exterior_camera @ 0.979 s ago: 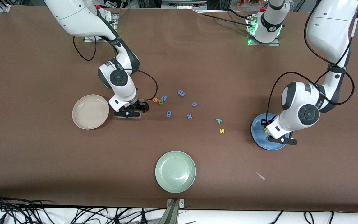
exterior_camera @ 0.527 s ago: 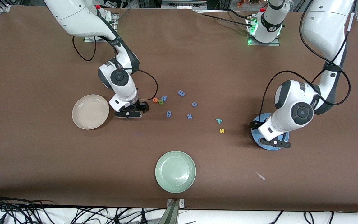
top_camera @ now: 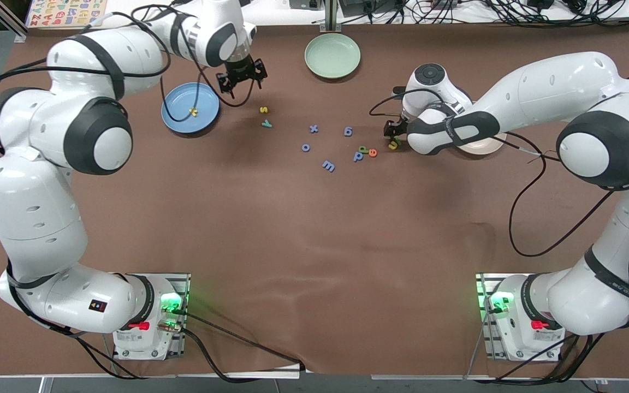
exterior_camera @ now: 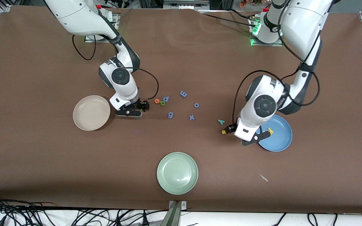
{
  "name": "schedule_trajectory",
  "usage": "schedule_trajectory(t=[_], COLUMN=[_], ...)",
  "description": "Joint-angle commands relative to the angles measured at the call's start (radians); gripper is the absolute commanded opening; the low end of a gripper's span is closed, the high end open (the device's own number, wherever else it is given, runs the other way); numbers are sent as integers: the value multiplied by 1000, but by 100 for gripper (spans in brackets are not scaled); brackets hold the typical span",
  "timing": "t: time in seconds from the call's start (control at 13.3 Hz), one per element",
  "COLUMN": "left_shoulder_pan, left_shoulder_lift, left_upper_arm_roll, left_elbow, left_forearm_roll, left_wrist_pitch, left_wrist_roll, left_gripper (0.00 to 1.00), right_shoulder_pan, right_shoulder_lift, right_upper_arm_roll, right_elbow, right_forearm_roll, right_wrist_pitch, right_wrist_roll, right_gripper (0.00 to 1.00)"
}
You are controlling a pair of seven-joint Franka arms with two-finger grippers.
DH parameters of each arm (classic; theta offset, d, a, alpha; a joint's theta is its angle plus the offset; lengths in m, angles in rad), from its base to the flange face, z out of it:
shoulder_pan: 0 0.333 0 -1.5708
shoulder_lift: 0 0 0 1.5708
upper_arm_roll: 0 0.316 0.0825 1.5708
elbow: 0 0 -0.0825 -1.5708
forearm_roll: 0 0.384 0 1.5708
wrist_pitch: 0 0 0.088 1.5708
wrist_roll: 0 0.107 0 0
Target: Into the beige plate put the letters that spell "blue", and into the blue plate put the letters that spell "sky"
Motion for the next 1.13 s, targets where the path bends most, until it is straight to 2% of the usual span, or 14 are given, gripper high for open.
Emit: schedule_trajectory(t=[0.0, 0.23, 0.45, 0.68, 0.75, 1.05], left_shoulder_pan=[-7, -28, -30, -37, -37, -39], left_shoulder_lift=[32, 69, 98, 118, 126, 141], left_upper_arm_roll=[5, 5, 4, 5, 4, -6], left_elbow=[37, 26, 12, -1, -2, -2], left_forearm_roll=[7, 4, 4, 5, 5, 4], left_wrist_pitch=[62, 121, 211, 213, 218, 221], left_wrist_roll=[-315, -631, -792, -828, -828, -839], left_gripper=[96, 97, 96, 70, 67, 60], right_shoulder_pan=[-4, -4, -4, -4, -4, -4], right_shoulder_lift=[-40, -38, -38, -38, -38, -37], right_upper_arm_roll=[4, 5, 6, 6, 6, 6], right_elbow=[-45, -47, -45, -45, -45, -45], right_forearm_roll=[-21, -22, -19, -17, -17, -16], right_wrist_pitch=[2, 2, 3, 3, 2, 2], right_wrist_roll=[29, 29, 29, 29, 29, 29], right_gripper=[98, 76, 55, 30, 23, 7])
